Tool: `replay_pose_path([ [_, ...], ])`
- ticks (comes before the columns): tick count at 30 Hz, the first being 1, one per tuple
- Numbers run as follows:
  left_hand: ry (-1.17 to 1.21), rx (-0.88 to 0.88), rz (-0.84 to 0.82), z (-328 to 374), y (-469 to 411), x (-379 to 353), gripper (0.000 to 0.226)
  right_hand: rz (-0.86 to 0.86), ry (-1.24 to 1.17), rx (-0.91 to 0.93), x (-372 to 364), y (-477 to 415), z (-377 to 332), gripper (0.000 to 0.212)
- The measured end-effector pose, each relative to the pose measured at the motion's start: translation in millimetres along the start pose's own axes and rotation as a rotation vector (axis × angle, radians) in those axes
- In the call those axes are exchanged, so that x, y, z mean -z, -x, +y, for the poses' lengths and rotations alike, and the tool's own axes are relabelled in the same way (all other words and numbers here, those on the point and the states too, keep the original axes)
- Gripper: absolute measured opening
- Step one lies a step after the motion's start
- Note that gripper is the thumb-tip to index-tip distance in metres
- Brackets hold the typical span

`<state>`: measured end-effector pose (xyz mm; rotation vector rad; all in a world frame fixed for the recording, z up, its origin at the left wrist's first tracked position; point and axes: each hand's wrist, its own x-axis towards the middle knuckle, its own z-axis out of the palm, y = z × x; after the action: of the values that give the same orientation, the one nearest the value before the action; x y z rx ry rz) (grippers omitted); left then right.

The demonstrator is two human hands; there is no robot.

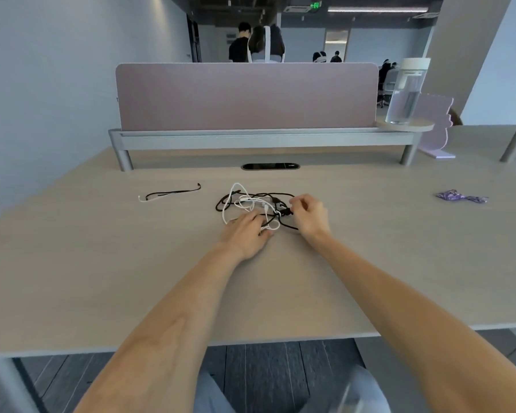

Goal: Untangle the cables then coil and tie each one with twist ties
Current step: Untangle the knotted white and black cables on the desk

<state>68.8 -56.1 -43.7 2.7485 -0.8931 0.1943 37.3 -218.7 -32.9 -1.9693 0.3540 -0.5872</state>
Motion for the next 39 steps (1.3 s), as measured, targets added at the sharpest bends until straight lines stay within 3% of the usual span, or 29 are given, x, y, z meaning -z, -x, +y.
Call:
replay_pose_path([
  [4,-0.066,0.069,0.054,-1,-8,-6,0.037,-0.026,0.054,0.032,-4,-7,5,0.02],
  [9,-0.193,0.22,0.222,-6,-14,-4,0.052,-0.107,0.064,0.056,0,-20,11,0.016],
  [12,-0.137,0.106,0.303,-6,-14,-10,0.073,-0.17,0.043,0.05,5,-25,12,0.016],
  [16,-0.046,-0.161,0.151,-9,-26,-14,0.08,-0.132,-0.007,0.074,6,-18,15,0.019],
  [19,-0.009,-0.143,0.053,-7,-34,-16,0.071,-0.111,-0.004,0.06,4,-18,16,0.023],
  [27,0.216,-0.105,0.247,-12,-48,-22,0.035,-0.19,0.246,0.186,-7,-36,18,0.039],
  [32,0.285,-0.022,0.267,-12,-46,-22,0.02,-0.159,0.312,0.139,-13,-45,19,0.027],
  [35,0.259,0.0,0.289,-11,-43,-20,0.016,-0.085,0.297,0.055,-15,-51,21,0.02],
  [39,0.127,-0.046,0.337,-9,-44,-22,0.02,-0.143,0.127,0.036,-6,-46,20,0.033],
])
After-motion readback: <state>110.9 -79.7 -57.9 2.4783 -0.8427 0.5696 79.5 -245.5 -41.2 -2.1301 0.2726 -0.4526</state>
